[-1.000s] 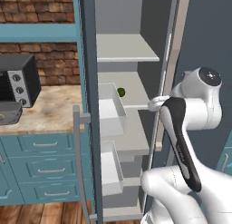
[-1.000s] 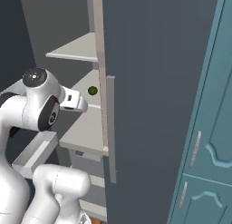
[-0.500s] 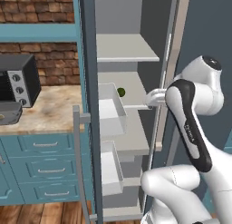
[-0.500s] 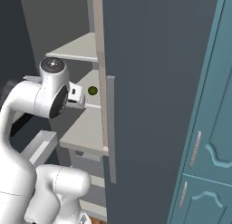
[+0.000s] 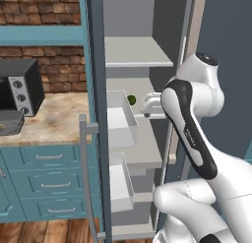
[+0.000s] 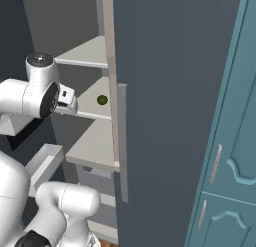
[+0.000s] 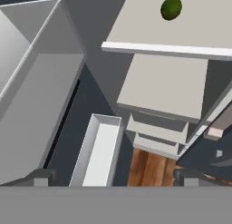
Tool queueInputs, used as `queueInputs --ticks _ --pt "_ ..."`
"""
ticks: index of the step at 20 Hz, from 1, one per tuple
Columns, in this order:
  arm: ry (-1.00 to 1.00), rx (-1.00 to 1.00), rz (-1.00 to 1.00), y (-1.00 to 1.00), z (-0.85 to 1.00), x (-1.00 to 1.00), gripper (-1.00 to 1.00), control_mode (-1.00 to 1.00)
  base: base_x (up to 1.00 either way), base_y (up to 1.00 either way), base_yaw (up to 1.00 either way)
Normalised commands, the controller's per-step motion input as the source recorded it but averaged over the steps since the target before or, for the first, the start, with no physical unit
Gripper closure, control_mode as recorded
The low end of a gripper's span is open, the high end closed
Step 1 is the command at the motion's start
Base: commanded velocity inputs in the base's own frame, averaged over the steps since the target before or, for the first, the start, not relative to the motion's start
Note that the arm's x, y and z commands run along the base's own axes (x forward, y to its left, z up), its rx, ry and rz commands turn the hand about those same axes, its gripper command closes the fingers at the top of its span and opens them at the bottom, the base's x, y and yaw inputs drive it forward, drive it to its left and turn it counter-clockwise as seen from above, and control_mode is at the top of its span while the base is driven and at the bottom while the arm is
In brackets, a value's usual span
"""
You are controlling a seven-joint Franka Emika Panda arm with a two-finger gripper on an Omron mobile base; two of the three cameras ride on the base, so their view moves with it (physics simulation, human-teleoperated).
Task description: Take the lime and mushroom out of the freezer and place them in the tupperware container on the counter. Then put the tupperware containing the vegetables back in the freezer.
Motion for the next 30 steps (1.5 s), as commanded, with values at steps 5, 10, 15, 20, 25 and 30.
queueInputs --ticks 5,10,15,20,25,30 --pt "0.0 0.01 0.0 0.02 -0.11 0.0 -1.0 -1.0 0.0 0.0 0.0" --pt "0.0 0.05 0.01 0.38 -0.26 0.15 -1.0 -1.0 0.0 0.0 0.0" --pt "0.0 0.11 0.0 0.01 -0.04 0.4 -1.0 -1.0 0.0 0.0 0.0" --pt "0.0 0.03 0.0 0.0 0.0 0.35 -1.0 -1.0 0.0 0.0 0.0" --pt "0.0 -0.17 -0.04 -0.36 -0.08 0.56 -1.0 -1.0 0.0 0.0 0.0" --pt "0.0 -0.08 0.0 -0.57 -0.22 0.62 -1.0 -1.0 0.0 0.0 0.0"
